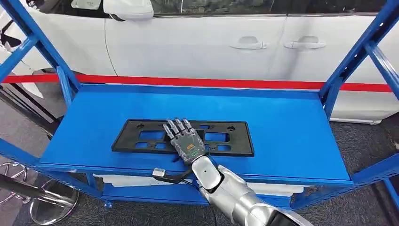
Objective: Take the parts from the cabinet and place them on the table.
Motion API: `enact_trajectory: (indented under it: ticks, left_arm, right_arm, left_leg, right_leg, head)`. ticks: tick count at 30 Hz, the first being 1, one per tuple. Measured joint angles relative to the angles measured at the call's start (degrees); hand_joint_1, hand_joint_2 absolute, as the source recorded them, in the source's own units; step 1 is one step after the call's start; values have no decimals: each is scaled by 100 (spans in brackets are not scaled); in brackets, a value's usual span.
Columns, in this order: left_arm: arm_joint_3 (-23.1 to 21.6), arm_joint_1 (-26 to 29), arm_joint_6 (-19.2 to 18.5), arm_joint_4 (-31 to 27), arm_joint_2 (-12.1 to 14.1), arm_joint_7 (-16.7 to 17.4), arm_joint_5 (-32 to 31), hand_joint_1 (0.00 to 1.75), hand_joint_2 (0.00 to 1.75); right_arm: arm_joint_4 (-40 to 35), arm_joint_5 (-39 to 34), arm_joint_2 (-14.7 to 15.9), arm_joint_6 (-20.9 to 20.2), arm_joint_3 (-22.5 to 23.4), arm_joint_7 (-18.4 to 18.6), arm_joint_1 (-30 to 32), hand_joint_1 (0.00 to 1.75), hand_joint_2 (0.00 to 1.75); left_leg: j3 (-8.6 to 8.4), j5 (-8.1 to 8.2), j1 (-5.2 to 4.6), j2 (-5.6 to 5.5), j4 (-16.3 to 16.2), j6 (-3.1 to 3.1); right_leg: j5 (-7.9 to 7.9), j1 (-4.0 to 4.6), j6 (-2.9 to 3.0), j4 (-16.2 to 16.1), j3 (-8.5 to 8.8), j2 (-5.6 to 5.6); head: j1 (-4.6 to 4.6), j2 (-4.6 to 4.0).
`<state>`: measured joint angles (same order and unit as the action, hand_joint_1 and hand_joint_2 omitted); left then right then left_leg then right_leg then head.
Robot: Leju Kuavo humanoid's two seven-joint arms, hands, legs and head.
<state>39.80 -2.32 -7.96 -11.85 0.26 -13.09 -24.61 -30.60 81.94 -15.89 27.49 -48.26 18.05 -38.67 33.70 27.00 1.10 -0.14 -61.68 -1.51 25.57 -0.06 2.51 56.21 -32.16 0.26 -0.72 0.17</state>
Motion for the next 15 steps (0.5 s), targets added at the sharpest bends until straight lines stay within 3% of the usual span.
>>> enact_trajectory:
  ticks: [1,2,3,5,6,7,8,10,11,12,13,14,15]
  left_arm:
    - [0,-6,-7,0,5,-2,-11,0,0]
    - [4,-21,-9,0,7,-11,-17,0,0]
    - [9,-18,-18,0,9,-22,-24,0,0]
    - [13,1,-31,2,20,-70,-55,0,0]
    - [15,1,-31,0,18,-87,-55,0,0]
    - [15,-7,-33,0,18,-92,-55,0,0]
    - [17,-9,-37,0,24,-98,-55,0,0]
    - [28,6,-92,0,27,-133,-55,0,0]
    - [37,14,-135,2,29,-162,-55,0,0]
    - [48,20,-184,0,33,-206,-55,0,0]
    - [52,23,-227,0,35,-238,-55,0,0]
    - [55,25,-249,0,39,-258,-55,0,0]
    - [57,25,-271,0,42,-284,-55,0,175]
  right_arm:
    - [61,31,-2,13,0,61,-12,173,175]
    - [108,38,2,35,0,103,-32,175,175]
    - [160,46,17,55,2,149,-49,175,175]
    - [237,60,57,85,20,226,-49,175,175]
    - [265,62,92,101,31,247,-49,175,175]
    - [282,62,125,105,46,252,-49,175,175]
    - [293,62,155,103,68,250,-48,175,175]
    - [304,62,222,85,155,247,-37,175,175]
    - [311,62,243,81,186,241,-27,175,175]
    - [317,64,258,79,210,230,-20,175,175]
    - [319,62,273,81,247,221,-20,175,175]
    - [319,62,278,81,273,212,-21,175,175]
    - [319,62,284,81,293,210,-25,175,175]
  left_leg:
    - [-230,-119,4,-1,426,19]
    - [-328,-41,-37,-4,615,53]
    - [-312,-68,-34,-9,603,112]
    - [-306,-73,-52,-11,585,169]
    - [-307,-119,-17,-6,623,231]
    - [-294,-145,-5,18,625,271]
    - [-271,-155,-4,22,625,304]
    - [-212,-178,-12,36,622,333]
    - [-189,-187,-14,38,617,335]
    - [-177,-194,-15,39,613,336]
    - [-175,-197,-16,36,607,331]
    - [-184,-199,-16,32,606,327]
    - [-195,-201,-19,21,606,322]
  right_leg:
    - [9,5,-16,14,7,2]
    - [31,51,-55,38,-6,10]
    - [16,47,-84,36,-8,10]
    - [-5,29,-128,23,-2,13]
    - [3,49,-171,43,-19,12]
    - [97,20,-205,146,-36,15]
    - [297,16,-229,375,-139,-1]
    - [849,-16,-275,1355,-581,0]
    - [993,-24,-287,1733,-747,-1]
    - [1000,-32,-290,1902,-807,-1]
    - [864,-34,-285,1761,-714,-2]
    - [644,-33,-267,1405,-507,-2]
    - [376,-24,-228,849,-206,-2]
  head:
    - [0,2]
    - [0,0]
    - [2,0]
    - [2,2]
    - [2,2]
    - [2,2]
    - [4,2]
    - [2,2]
    - [4,2]
    - [2,0]
    - [2,2]
    - [2,2]
    - [2,0]
